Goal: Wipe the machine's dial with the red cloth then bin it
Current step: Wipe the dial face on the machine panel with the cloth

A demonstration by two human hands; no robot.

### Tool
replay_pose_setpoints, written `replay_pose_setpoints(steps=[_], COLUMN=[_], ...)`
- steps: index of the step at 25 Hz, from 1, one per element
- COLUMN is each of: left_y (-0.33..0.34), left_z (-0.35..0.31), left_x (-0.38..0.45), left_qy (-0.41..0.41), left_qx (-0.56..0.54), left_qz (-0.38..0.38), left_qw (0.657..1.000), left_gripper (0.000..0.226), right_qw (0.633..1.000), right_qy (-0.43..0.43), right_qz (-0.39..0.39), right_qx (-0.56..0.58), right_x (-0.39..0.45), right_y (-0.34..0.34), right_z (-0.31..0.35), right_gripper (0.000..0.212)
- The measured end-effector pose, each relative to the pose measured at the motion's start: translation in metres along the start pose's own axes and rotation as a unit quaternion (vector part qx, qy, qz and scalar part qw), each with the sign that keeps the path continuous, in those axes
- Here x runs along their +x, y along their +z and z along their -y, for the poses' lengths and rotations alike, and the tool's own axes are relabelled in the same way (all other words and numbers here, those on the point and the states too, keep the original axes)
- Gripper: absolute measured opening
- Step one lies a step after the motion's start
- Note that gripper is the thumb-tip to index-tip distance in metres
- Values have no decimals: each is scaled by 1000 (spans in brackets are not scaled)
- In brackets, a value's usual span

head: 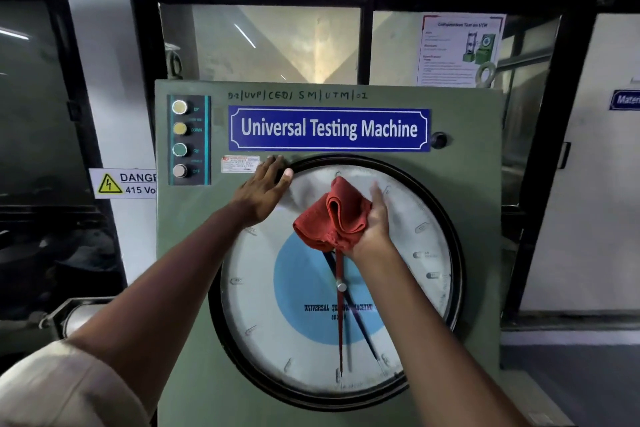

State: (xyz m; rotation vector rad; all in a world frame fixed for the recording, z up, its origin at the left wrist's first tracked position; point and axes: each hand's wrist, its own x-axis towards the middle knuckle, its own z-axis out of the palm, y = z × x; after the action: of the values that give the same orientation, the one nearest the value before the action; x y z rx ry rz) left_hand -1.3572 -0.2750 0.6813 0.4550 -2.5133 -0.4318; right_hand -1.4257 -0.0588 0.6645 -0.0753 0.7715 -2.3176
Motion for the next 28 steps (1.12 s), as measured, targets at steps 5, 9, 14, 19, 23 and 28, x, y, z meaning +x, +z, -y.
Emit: replay_pose_setpoints(steps=[5, 9, 14, 19, 23, 28], left_y=[2, 4, 3, 2, 3, 1], left_z=[0, 1, 4, 7, 8, 1], left_x=[0, -1, -1, 2, 4, 8], left_qy=[-4, 7, 25, 37, 39, 43], left_qx=[0, 6, 17, 27, 22, 21], left_qz=[-5, -16, -16, -10, -13, -11], left_qw=[1000, 1000, 999, 999, 999, 999], left_gripper=[75, 74, 79, 92, 93, 89], right_qw=[978, 954, 693, 384, 435, 677], right_qy=[-122, -220, -456, -365, -195, -132], right_qz=[-143, -146, -160, -179, -136, -77], right_qx=[-92, -144, -535, -829, -868, -720], right_x=[7, 11, 3, -8, -3, 7], right_y=[-10, -17, -35, -37, -40, -41], right_z=[6, 6, 10, 23, 45, 58], right_gripper=[33, 15, 20, 21, 31, 34])
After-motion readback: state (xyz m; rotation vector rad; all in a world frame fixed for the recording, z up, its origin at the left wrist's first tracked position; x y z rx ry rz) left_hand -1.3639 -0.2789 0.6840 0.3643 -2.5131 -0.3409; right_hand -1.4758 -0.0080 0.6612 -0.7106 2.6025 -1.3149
